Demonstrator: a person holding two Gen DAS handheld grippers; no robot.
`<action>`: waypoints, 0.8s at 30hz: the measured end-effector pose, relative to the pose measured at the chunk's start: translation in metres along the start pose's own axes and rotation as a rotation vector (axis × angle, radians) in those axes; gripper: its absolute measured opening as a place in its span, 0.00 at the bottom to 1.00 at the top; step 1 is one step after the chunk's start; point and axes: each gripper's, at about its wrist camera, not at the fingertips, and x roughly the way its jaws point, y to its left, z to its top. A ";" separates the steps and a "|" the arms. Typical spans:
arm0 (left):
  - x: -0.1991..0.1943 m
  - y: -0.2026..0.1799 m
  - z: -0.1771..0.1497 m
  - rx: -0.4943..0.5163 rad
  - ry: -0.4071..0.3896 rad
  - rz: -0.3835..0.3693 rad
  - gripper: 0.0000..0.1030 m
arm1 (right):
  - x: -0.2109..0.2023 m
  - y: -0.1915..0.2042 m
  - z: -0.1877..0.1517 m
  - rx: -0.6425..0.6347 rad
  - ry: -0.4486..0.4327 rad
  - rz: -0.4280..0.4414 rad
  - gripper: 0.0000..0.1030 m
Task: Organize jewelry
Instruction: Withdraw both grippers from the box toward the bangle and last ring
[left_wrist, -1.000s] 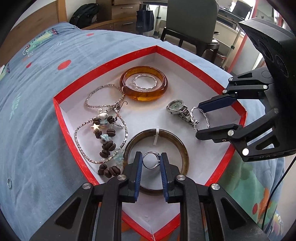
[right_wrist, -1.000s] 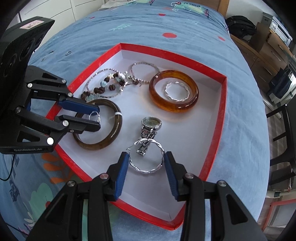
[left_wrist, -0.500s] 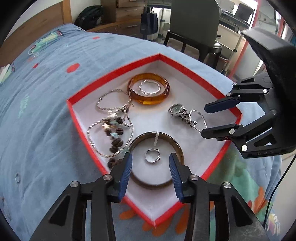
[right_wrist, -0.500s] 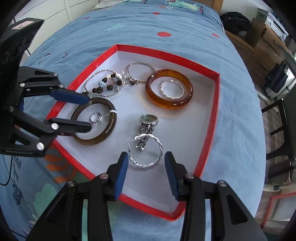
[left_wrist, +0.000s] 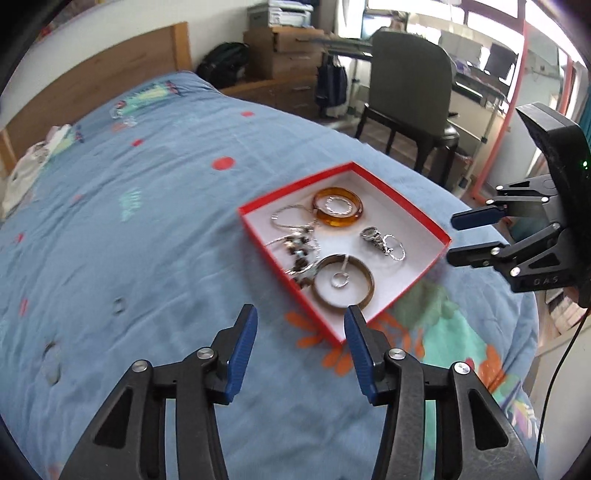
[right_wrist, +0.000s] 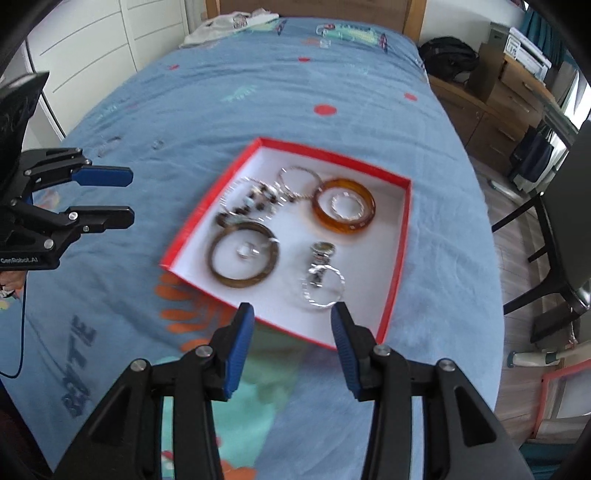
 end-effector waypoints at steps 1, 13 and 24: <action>-0.010 0.003 -0.005 -0.007 -0.012 0.010 0.49 | -0.008 0.006 0.001 -0.005 -0.007 -0.005 0.41; -0.119 0.051 -0.072 -0.114 -0.137 0.192 0.64 | -0.083 0.091 0.007 -0.022 -0.103 0.003 0.41; -0.135 0.118 -0.111 -0.193 -0.173 0.296 0.72 | -0.055 0.173 0.046 -0.070 -0.124 0.054 0.41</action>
